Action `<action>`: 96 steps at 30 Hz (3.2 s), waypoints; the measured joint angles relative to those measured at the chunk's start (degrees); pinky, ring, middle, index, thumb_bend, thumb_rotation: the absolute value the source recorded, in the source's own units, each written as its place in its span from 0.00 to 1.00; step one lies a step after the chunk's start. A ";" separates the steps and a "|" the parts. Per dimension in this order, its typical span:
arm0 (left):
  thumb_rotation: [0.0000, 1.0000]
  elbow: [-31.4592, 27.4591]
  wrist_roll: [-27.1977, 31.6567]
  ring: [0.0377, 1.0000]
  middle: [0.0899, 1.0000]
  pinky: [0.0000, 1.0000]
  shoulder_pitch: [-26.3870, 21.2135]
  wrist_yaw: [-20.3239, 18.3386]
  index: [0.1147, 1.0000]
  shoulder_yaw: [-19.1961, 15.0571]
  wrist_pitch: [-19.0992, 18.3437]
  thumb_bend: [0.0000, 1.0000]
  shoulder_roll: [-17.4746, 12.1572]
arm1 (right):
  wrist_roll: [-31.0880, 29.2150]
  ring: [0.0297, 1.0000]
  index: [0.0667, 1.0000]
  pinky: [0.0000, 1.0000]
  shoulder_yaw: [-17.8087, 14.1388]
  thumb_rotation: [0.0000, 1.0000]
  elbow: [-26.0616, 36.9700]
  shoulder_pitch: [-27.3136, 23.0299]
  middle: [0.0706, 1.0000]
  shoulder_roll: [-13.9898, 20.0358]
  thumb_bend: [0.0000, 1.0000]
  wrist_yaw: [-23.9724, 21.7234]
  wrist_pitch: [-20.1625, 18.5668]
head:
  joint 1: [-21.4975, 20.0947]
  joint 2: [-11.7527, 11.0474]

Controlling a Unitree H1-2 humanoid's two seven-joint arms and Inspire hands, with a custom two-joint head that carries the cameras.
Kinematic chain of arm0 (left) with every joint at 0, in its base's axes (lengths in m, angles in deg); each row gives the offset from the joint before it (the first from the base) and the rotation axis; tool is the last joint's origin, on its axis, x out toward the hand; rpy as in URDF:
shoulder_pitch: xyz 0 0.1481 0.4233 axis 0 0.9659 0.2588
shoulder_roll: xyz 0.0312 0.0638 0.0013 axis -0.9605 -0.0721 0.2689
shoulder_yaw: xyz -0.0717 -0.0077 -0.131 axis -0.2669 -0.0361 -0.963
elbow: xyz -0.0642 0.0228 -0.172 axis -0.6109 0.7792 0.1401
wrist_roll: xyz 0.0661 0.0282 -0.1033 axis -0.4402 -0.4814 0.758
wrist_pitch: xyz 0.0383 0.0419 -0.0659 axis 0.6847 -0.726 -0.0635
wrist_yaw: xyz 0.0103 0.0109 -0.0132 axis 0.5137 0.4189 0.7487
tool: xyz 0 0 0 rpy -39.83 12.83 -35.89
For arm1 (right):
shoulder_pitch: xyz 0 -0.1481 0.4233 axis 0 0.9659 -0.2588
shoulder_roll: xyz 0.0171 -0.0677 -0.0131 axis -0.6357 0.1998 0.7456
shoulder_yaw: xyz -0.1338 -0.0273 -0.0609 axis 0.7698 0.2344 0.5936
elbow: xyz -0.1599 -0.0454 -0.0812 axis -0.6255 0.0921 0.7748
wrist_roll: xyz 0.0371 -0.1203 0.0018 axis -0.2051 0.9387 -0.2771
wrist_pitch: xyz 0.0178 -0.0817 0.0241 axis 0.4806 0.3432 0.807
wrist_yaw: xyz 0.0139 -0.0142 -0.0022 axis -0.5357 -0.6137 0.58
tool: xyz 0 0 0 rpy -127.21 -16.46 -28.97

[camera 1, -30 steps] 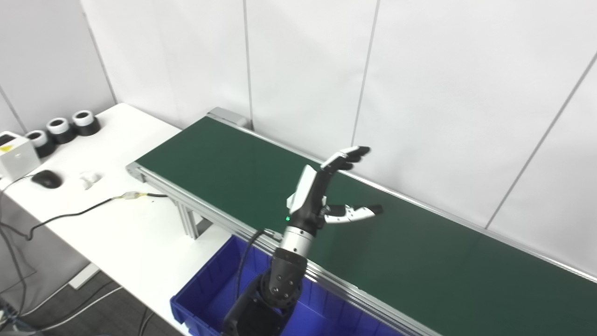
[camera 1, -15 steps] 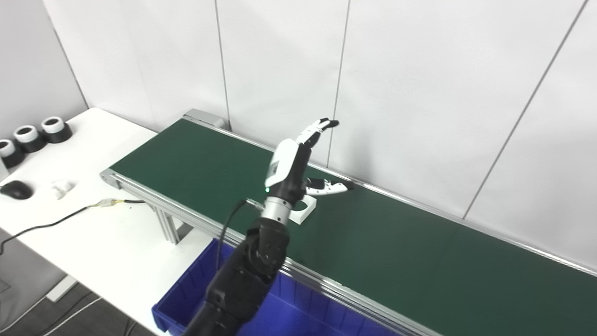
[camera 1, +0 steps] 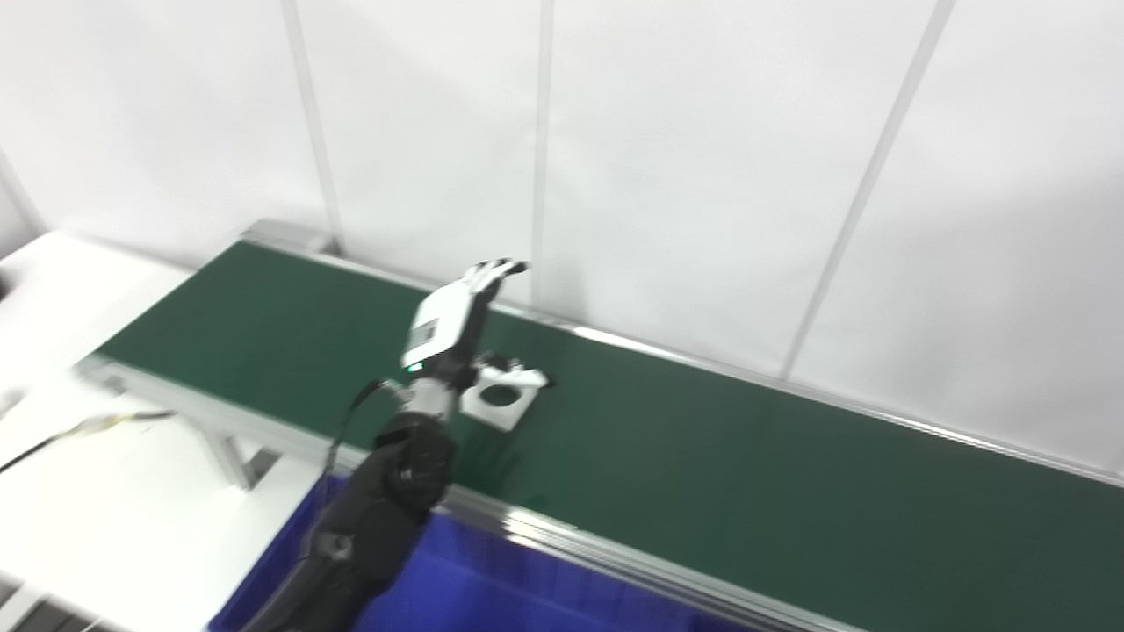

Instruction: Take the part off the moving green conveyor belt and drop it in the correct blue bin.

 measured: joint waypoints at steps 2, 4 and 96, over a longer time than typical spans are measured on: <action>0.21 2.90 -0.03 1.00 0.96 0.98 -0.71 -0.16 0.87 1.36 0.05 1.00 -0.46 | 0.01 0.68 0.81 0.60 0.23 0.00 0.02 -0.16 0.76 -0.43 0.72 0.94 0.00 | -1.32 0.26; 0.21 4.80 -0.05 1.00 0.96 1.00 -1.25 -0.05 0.87 2.87 0.09 1.00 -0.48 | 0.12 0.68 0.81 0.60 0.56 0.00 0.02 -0.27 0.76 -0.54 0.72 1.48 0.00 | -2.29 0.26; 0.00 -32.91 23.95 0.48 0.41 0.51 23.00 -12.49 0.36 2.04 4.57 0.47 11.75 | 5.30 0.73 0.83 0.63 0.29 0.00 2.19 1.69 0.78 -4.27 0.62 3.83 0.00 | -8.35 6.06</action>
